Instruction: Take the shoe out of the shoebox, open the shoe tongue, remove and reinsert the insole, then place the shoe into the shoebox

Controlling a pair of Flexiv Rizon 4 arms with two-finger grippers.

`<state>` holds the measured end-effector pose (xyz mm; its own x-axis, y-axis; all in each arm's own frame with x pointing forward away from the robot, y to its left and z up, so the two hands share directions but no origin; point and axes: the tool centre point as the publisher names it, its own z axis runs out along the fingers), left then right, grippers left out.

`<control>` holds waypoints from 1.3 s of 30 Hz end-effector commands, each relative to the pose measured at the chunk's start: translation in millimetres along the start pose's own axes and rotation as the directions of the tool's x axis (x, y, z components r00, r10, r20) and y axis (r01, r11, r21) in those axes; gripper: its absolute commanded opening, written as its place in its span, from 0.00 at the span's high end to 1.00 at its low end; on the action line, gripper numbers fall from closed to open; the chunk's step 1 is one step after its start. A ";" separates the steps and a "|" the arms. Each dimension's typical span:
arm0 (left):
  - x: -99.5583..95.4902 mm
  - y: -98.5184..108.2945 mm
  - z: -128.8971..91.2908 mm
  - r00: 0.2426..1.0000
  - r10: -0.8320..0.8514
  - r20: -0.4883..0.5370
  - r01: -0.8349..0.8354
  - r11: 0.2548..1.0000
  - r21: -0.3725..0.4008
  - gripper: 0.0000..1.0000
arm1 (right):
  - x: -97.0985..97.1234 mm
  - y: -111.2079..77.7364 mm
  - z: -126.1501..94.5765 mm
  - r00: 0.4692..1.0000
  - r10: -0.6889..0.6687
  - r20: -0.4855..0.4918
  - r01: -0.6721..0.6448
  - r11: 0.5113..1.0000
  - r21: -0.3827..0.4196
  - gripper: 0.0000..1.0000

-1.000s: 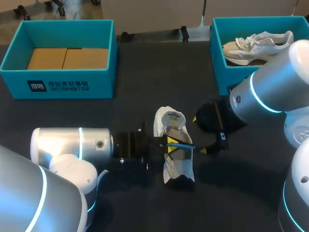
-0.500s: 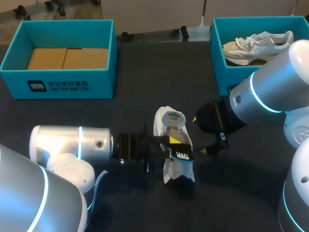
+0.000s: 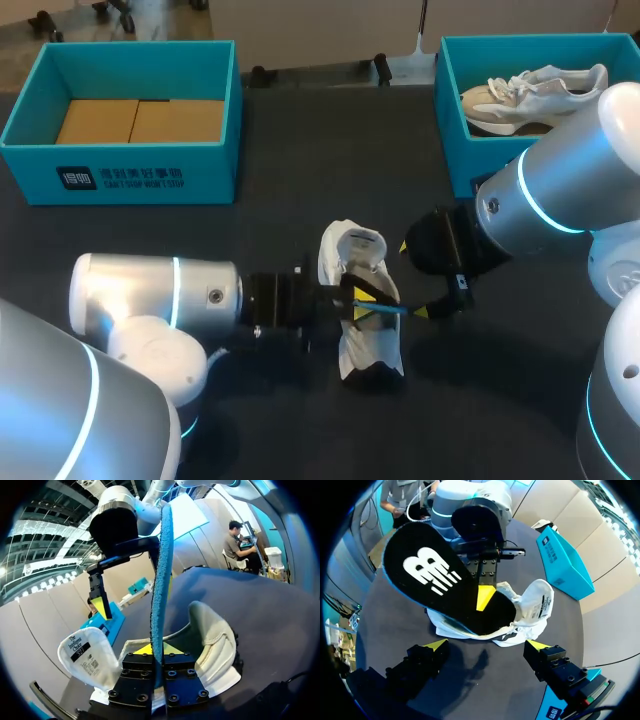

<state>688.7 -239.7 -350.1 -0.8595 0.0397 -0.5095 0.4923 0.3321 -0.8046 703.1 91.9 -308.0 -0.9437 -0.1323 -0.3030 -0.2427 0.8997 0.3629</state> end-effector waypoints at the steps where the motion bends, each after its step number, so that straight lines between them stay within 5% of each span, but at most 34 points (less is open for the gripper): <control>1: -3.0 6.6 3.6 1.000 -0.001 0.007 0.001 1.000 -0.025 1.00 | 1.0 -0.4 1.1 1.000 -0.001 0.002 0.001 1.000 -0.002 0.00; 10: -2.9 14.3 0.7 1.000 -0.005 0.002 0.005 1.000 -0.031 1.00 | 1.0 -0.4 1.1 1.000 -0.001 0.002 0.001 1.000 -0.002 0.00; 13: -1.3 6.5 -1.3 1.000 -0.004 0.001 0.004 1.000 -0.009 0.69 | 1.0 -0.4 1.1 1.000 -0.001 0.002 0.001 1.000 -0.002 0.00; 15: -2.3 -0.9 -2.9 1.000 0.001 0.003 -0.001 1.000 0.008 0.67 | 1.0 -0.4 1.1 1.000 -0.001 0.002 0.001 1.000 -0.002 0.00; 22: -0.9 -19.6 -1.2 1.000 0.007 -0.015 -0.006 0.999 0.054 0.73 | 1.0 -0.4 1.1 1.000 -0.001 0.002 0.001 1.000 -0.002 0.00; 25: 2.5 -21.7 2.1 1.000 0.009 -0.027 -0.008 0.998 0.057 1.00 | 1.0 -0.4 1.1 1.000 -0.001 0.002 0.001 1.000 -0.002 0.00; 39: 12.7 8.3 11.4 0.999 0.018 -0.045 -0.017 1.000 0.013 1.00 | 1.0 -0.4 1.1 1.000 -0.001 0.002 0.001 1.000 -0.002 0.00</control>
<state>679.8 -243.4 -359.4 -0.8558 0.0860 -0.5101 0.5095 0.3103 -0.8026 703.2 91.9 -308.0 -0.9437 -0.1323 -0.3030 -0.2427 0.8997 0.3629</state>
